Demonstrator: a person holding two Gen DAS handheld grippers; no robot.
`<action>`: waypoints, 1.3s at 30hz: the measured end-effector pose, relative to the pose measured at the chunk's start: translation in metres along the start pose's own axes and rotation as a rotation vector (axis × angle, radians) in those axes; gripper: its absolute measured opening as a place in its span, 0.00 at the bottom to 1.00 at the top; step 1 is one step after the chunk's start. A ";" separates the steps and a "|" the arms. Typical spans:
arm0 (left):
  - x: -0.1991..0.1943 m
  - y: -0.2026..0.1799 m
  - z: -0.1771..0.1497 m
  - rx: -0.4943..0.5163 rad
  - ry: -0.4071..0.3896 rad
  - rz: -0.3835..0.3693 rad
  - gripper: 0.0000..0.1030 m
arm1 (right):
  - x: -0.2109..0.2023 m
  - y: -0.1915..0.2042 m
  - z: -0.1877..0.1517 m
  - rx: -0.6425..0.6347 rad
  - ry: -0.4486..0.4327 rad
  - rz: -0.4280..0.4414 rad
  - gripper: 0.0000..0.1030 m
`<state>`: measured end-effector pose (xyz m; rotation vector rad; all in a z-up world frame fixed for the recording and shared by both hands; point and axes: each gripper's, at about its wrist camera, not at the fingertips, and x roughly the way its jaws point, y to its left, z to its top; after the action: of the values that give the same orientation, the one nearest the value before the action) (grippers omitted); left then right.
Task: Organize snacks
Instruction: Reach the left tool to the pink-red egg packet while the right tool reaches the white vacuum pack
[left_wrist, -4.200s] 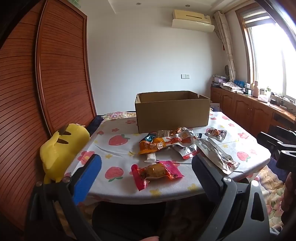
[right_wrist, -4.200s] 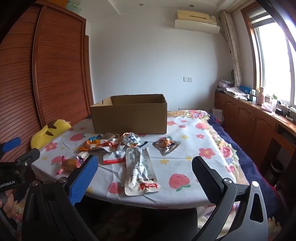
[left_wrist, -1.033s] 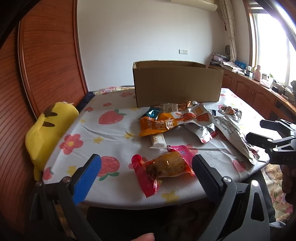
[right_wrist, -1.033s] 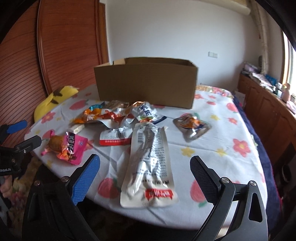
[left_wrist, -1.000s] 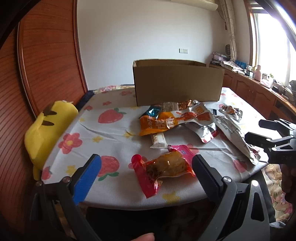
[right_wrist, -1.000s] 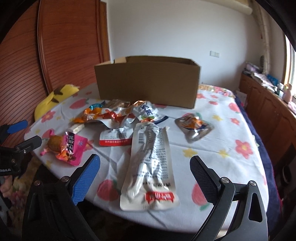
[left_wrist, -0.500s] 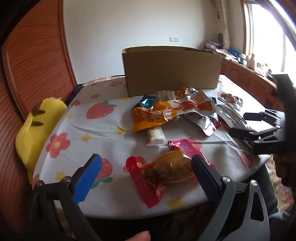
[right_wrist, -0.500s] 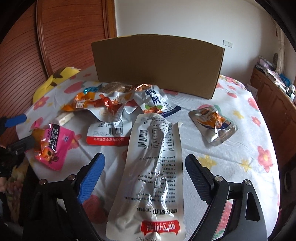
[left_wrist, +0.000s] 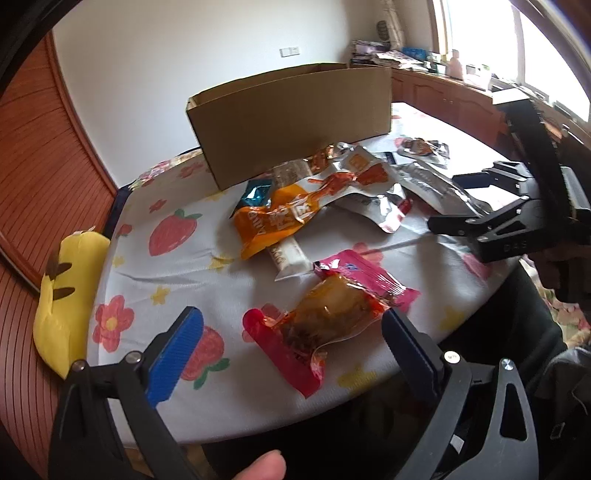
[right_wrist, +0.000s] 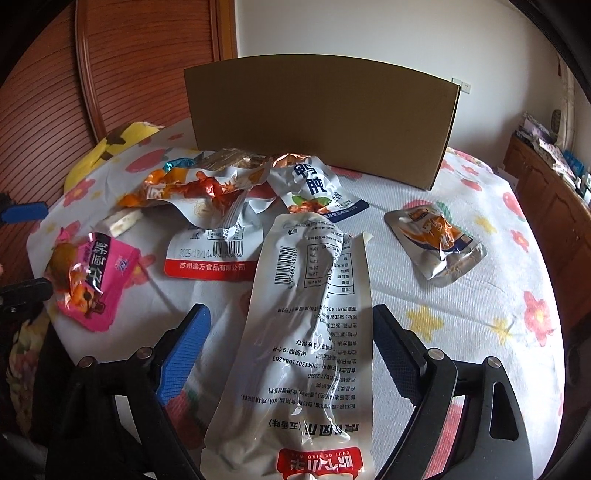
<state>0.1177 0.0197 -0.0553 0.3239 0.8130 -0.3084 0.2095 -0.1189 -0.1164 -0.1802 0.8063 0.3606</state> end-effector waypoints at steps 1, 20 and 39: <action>-0.002 0.000 0.000 0.009 0.004 -0.004 0.95 | 0.000 0.000 0.000 0.000 -0.001 0.000 0.87; 0.037 0.005 0.019 0.006 0.087 -0.128 0.91 | -0.001 -0.002 0.000 -0.002 0.001 -0.001 0.82; 0.051 -0.002 0.011 -0.046 0.104 -0.197 0.72 | -0.005 -0.011 0.002 -0.019 0.043 0.027 0.67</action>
<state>0.1575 0.0062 -0.0863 0.2182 0.9555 -0.4587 0.2121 -0.1301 -0.1111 -0.1957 0.8487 0.3912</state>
